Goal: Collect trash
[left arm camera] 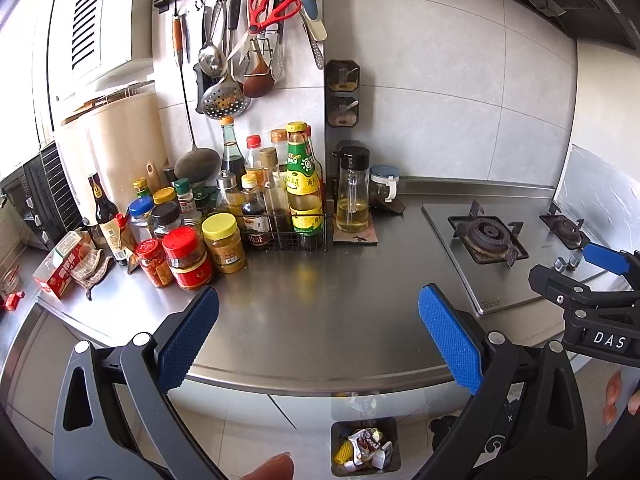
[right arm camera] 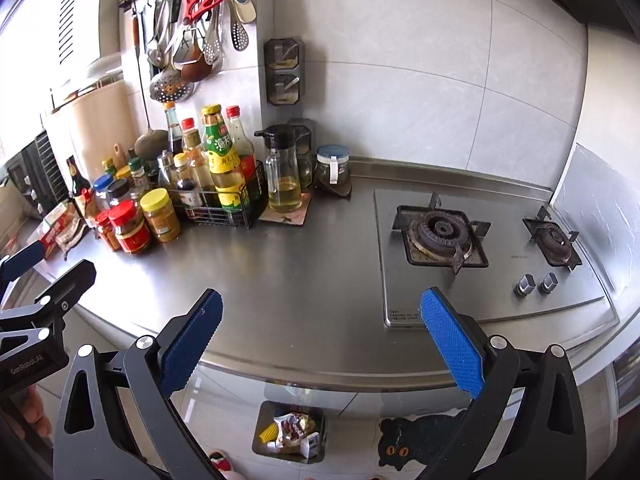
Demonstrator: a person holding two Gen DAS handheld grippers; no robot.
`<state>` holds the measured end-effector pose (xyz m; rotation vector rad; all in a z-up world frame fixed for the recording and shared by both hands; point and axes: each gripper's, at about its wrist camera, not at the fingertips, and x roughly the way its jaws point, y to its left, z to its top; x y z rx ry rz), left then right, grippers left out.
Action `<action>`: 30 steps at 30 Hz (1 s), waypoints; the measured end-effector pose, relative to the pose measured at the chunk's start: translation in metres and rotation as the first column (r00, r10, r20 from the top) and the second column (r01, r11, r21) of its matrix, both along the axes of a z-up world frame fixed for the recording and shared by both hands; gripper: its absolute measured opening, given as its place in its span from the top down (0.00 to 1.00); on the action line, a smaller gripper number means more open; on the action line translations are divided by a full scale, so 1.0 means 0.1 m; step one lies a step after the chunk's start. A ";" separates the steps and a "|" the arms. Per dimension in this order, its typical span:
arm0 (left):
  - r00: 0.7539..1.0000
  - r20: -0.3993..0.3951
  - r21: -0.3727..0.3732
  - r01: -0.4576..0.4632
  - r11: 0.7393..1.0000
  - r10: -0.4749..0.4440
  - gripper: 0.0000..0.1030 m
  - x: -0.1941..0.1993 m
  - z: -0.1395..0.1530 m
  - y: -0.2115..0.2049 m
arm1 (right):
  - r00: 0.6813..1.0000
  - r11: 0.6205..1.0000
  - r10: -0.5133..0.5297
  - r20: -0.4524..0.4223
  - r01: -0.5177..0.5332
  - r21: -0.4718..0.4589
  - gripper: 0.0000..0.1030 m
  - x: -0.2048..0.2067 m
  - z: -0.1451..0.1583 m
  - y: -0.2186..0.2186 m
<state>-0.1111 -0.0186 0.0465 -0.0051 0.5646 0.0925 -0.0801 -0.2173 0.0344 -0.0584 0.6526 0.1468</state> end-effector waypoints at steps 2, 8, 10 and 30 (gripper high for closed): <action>1.000 0.006 -0.005 -0.004 1.000 0.004 0.08 -0.02 0.03 0.02 | 1.000 1.000 -0.009 0.013 0.009 -0.004 0.03 -0.02 0.05 0.01; 1.000 0.020 -0.026 -0.020 0.999 0.021 0.08 -0.02 0.10 0.06 | 0.999 1.000 -0.014 0.031 0.014 -0.008 0.03 -0.05 0.14 -0.03; 1.000 0.021 -0.027 -0.018 0.999 0.018 0.08 -0.01 0.10 0.06 | 0.999 1.000 -0.022 0.031 0.022 -0.008 0.03 -0.04 0.15 -0.05; 1.000 -0.009 -0.049 0.027 0.998 -0.027 0.08 0.09 0.02 -0.04 | 0.999 1.000 -0.028 0.036 0.027 0.015 0.03 0.00 0.14 -0.08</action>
